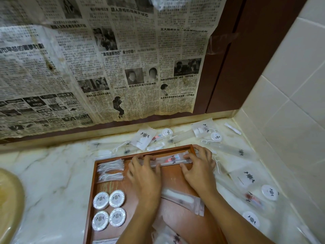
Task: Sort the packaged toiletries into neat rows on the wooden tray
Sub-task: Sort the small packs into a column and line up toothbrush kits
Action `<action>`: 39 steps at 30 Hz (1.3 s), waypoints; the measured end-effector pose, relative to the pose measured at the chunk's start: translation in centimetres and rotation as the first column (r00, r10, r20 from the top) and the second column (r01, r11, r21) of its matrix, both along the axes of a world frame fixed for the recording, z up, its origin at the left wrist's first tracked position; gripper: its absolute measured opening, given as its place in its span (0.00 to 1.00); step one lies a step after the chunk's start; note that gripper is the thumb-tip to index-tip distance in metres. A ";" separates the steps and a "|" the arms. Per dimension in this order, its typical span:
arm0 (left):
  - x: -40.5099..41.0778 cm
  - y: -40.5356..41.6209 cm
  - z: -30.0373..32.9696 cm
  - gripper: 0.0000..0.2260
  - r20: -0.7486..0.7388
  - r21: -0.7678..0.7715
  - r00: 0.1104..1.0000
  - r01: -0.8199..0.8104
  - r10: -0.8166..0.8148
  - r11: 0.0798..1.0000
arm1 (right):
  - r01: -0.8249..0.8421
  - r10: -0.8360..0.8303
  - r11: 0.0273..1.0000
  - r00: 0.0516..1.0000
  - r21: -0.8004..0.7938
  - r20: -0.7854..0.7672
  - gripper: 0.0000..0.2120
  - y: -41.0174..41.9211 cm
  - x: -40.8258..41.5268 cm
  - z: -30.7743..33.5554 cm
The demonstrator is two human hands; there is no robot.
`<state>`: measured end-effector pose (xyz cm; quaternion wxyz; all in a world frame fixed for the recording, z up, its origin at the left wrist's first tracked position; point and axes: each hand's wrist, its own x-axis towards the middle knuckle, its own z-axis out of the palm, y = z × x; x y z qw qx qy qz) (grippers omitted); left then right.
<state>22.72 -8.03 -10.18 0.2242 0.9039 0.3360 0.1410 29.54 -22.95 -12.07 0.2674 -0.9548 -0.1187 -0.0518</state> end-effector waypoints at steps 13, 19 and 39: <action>-2.6 5.9 0.0 0.09 -0.014 -0.030 0.977 0.214 -0.214 0.976 | 0.070 -0.070 0.998 0.997 -0.008 -0.035 0.07 0.3 -0.2 0.5; -2.5 6.0 -0.2 0.10 -0.033 -0.014 0.972 0.233 -0.234 0.972 | 0.070 -0.070 0.998 0.997 -0.001 -0.042 0.07 0.2 -0.1 0.5; -3.2 5.8 1.2 0.14 0.001 -0.067 0.967 0.256 -0.256 0.964 | 0.110 -0.109 0.989 0.994 0.098 -0.018 0.17 0.1 -0.1 0.6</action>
